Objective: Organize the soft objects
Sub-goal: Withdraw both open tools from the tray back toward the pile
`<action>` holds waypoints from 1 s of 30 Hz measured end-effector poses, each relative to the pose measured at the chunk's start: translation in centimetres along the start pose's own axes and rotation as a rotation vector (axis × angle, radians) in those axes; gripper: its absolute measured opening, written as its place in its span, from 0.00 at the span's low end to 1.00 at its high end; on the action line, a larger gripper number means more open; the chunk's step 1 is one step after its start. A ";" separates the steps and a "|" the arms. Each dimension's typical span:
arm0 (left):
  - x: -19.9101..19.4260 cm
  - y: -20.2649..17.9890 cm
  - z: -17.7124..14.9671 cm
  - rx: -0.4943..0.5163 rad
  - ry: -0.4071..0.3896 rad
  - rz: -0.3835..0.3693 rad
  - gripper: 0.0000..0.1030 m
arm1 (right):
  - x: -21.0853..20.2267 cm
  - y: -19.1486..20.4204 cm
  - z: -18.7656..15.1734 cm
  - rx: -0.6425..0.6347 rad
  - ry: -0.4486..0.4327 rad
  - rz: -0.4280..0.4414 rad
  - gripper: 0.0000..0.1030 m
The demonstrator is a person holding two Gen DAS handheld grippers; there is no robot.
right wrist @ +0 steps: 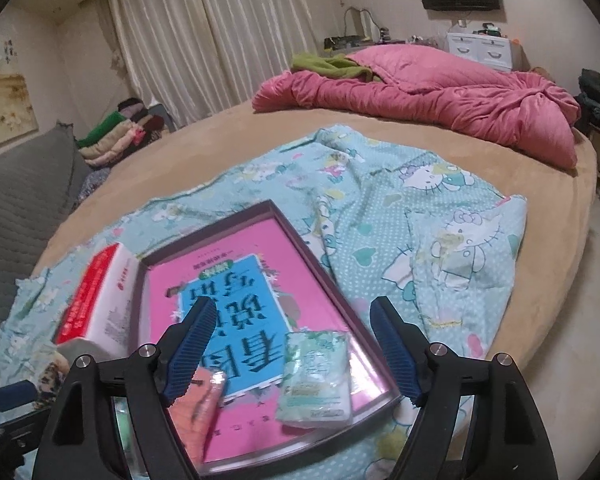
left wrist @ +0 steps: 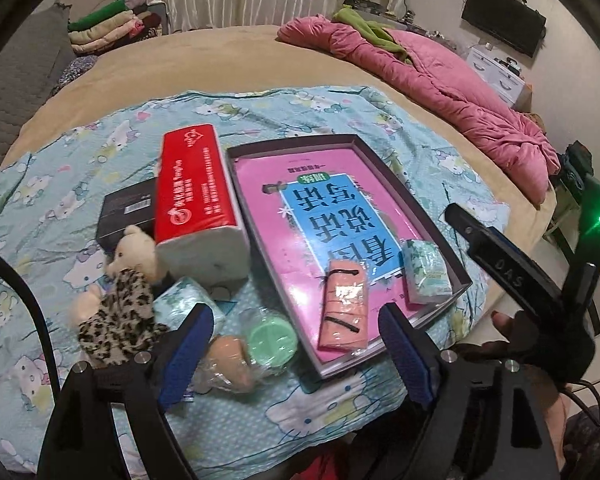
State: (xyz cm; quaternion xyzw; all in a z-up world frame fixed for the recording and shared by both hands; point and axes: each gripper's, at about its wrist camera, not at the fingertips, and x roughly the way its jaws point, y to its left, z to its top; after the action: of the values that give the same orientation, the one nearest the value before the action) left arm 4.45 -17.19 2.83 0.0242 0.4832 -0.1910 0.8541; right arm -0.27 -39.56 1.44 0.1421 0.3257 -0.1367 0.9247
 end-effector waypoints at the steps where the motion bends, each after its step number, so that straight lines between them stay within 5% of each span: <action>1: -0.2 0.3 -0.1 -0.005 0.000 0.004 0.82 | -0.3 0.2 0.0 0.002 0.000 0.008 0.78; 30: -5.3 14.2 -2.4 -0.257 -0.059 0.107 0.82 | -5.0 8.7 -1.5 -0.185 0.006 0.170 0.79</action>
State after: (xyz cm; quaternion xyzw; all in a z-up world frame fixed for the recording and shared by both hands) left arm 5.01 -1.91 3.93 -0.0654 0.4765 -0.0822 0.8729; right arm -1.84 -30.19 5.04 0.0834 0.3267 -0.0268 0.9410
